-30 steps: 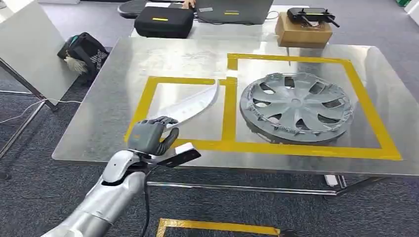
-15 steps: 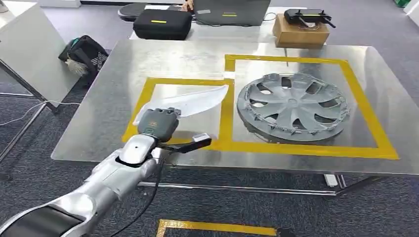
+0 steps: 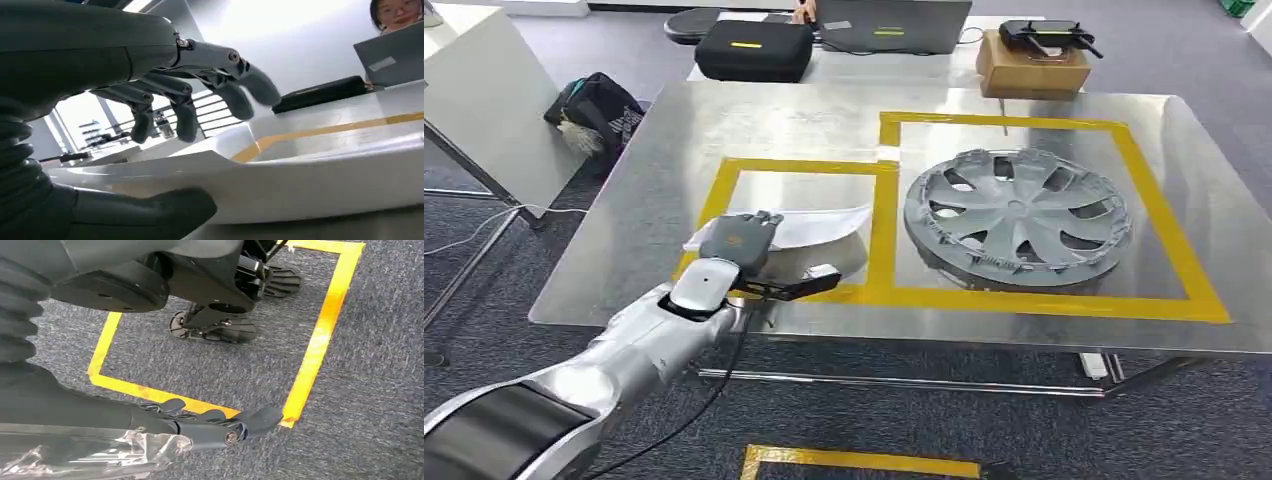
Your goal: Take the parts from the cabinet and place them on the table.
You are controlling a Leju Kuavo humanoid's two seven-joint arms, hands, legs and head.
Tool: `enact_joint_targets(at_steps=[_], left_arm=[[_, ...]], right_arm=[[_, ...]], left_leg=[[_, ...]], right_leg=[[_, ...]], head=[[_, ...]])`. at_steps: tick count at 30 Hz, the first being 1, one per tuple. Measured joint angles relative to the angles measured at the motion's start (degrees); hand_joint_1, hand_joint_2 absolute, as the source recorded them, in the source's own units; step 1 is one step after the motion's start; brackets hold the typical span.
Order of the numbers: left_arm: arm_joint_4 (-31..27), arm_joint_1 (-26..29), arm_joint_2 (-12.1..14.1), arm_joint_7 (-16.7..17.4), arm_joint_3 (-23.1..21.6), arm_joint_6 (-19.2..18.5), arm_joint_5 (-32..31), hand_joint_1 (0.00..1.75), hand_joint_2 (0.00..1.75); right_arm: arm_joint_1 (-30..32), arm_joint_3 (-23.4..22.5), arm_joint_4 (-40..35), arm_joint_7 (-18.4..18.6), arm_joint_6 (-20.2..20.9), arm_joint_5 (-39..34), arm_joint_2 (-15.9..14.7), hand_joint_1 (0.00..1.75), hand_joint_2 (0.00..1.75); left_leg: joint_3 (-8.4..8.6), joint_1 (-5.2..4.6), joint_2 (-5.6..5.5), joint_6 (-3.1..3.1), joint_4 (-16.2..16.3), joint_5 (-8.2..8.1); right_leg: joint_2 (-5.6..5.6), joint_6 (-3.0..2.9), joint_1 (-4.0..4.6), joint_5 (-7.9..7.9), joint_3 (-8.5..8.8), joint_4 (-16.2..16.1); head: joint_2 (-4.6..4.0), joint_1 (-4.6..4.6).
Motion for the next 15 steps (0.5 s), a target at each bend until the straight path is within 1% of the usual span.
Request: enact_joint_targets(at_steps=[1,2,3,5,8,9,11,15], left_arm=[[0.2,0.0,0.0,0.0,0.1,0.0,0.0,0.00,1.75],[0.4,-0.1,0.0,0.0,0.2,0.0,0.0,0.00,0.00],[0.6,-0.1,0.0,-0.5,0.2,0.3,0.0,0.00,0.00],[0.8,0.0,0.0,-2.7,1.2,1.2,0.4,0.00,0.00],[0.9,0.6,-0.3,-7.6,3.4,4.0,2.4,0.00,0.00],[0.9,0.9,-0.4,-8.5,4.1,4.8,2.8,0.00,0.00],[0.9,1.4,-0.7,-9.1,5.1,5.4,3.2,0.00,0.00],[0.9,1.8,-0.8,-9.2,6.2,5.5,3.4,0.00,0.00]], right_arm=[[0.0,0.0,0.0,0.0,0.0,0.0,0.0,0.00,0.00],[0.0,0.0,0.0,0.0,0.0,0.0,-0.1,0.00,0.00],[0.0,0.0,0.0,0.0,0.0,0.0,-0.1,0.00,0.00],[0.1,0.0,0.0,0.2,-0.1,0.3,-0.1,0.00,0.00],[0.3,-0.1,0.0,0.2,-0.2,0.3,-0.1,0.00,0.00],[0.3,-0.1,0.0,0.2,-0.2,0.3,-0.1,0.00,0.00],[0.4,-0.2,0.0,0.2,-0.2,0.2,-0.1,0.00,0.00],[0.5,-0.5,0.0,0.2,-0.2,0.2,-0.1,0.00,0.00]], left_leg=[[0.00,0.00,0.00,0.00,0.0,0.00],[0.00,0.00,0.00,0.00,0.0,0.00],[0.00,0.00,0.00,0.00,0.0,0.00],[0.00,0.00,0.00,0.00,0.0,0.00],[0.00,-0.01,0.00,0.00,0.0,0.00],[0.00,-0.01,0.00,0.00,0.0,0.00],[0.00,0.00,0.00,0.00,0.0,0.00],[0.01,0.01,0.00,0.00,0.0,0.00]], right_leg=[[0.00,0.00,0.00,0.00,0.00,0.0],[0.00,0.00,0.00,0.00,0.01,0.0],[0.00,0.00,0.00,0.00,0.01,0.0],[0.00,0.00,0.00,0.00,0.00,0.0],[0.01,0.00,-0.01,0.00,0.05,0.0],[0.01,0.00,-0.01,0.00,0.07,0.0],[0.01,0.00,-0.01,0.00,0.06,0.0],[0.00,0.00,0.00,0.00,0.01,0.0]], head=[[0.00,0.02],[0.00,0.00],[0.00,0.00],[0.00,0.02],[0.00,0.00],[0.00,0.00],[0.00,0.00],[0.00,0.00]])
